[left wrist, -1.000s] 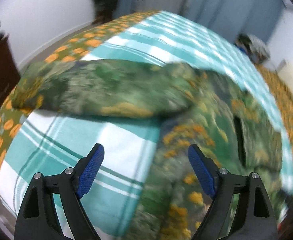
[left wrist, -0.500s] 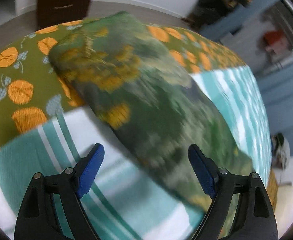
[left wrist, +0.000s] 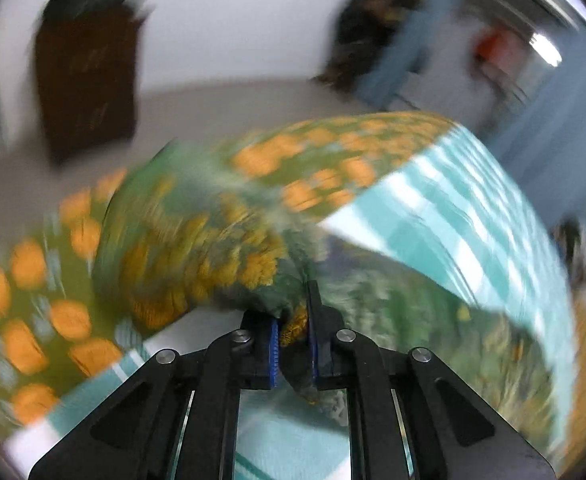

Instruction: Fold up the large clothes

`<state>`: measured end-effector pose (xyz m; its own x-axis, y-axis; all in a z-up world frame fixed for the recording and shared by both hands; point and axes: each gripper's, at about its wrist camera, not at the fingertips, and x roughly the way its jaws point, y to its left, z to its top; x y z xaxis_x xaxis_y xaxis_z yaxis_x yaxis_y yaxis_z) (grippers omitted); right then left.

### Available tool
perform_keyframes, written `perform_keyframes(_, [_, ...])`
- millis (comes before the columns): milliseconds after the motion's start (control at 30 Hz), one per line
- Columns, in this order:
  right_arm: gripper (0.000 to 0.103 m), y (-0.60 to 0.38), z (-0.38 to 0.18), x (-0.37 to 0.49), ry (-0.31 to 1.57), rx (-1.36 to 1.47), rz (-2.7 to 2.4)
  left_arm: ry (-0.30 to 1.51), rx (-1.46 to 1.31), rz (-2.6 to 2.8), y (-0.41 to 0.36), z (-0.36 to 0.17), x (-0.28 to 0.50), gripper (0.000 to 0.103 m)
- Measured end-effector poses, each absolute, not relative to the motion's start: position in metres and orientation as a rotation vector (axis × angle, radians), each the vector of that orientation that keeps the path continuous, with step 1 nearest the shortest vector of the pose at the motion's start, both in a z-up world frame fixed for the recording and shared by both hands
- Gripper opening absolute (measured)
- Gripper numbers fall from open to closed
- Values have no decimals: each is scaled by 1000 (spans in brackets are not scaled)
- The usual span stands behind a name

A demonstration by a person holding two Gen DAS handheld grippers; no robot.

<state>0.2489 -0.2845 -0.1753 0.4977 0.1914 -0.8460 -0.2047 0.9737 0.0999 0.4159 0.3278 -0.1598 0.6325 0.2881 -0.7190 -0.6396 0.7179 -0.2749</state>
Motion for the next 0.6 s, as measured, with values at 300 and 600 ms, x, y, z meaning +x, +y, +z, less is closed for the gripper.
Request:
perform_keyframes(300, [74,-302,-167,244,971,49,208,567,77,183,123,-77,422,9])
perform_keyframes(600, [74,-329,-164,236,946,96,160,758,276,-49,-18,-154,425,10])
